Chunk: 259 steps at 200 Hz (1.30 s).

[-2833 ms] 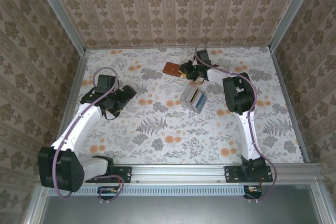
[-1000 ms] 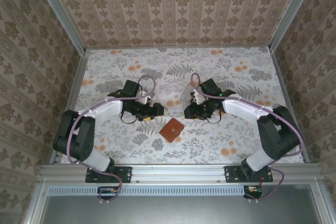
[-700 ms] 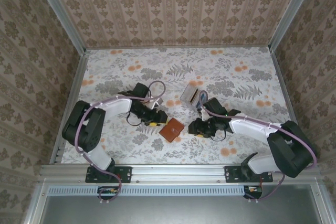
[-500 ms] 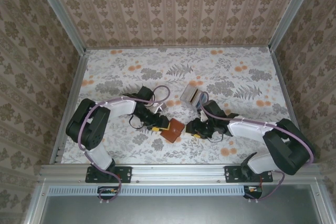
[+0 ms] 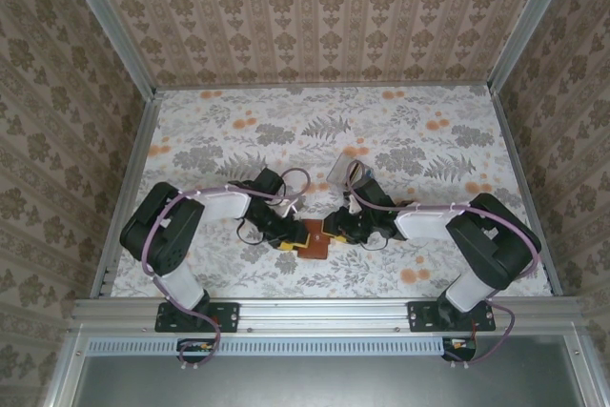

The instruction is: Put the credit cards into the card holder

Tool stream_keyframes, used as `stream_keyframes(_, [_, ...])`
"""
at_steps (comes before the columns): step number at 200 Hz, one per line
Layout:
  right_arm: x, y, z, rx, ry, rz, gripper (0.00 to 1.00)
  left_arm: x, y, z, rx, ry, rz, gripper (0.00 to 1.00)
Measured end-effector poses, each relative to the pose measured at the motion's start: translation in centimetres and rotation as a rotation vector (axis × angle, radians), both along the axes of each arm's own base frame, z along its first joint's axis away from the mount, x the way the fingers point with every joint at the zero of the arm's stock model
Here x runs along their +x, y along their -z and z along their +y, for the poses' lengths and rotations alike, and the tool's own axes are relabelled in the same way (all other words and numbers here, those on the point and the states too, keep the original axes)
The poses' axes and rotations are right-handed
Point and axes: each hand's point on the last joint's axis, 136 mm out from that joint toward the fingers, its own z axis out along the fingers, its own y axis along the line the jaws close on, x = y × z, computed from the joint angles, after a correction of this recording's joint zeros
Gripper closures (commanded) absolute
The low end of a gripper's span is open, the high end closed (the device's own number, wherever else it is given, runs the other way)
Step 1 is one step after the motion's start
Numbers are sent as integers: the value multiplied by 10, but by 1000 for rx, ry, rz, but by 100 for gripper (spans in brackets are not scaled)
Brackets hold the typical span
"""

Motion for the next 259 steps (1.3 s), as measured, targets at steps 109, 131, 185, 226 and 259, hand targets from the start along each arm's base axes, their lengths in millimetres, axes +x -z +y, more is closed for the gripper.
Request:
stream_keyframes(109, [1, -29, -11, -129, -25, -205, 56, 9, -45, -10, -83, -83, -73, 100])
stream_keyframes(131, [-3, -51, -4, -146, -63, -292, 56, 17, -55, -16, -102, -99, -87, 100])
stream_keyframes(185, [4, -47, 4, -279, -105, -335, 55, 22, -61, -22, -124, -132, -71, 100])
stream_keyframes(226, [11, -36, -4, -387, -94, -335, 70, 23, -62, -24, -129, -149, -60, 100])
stream_keyframes(259, [15, -44, -5, -410, -84, -367, 93, 26, -64, -26, -142, -151, -72, 100])
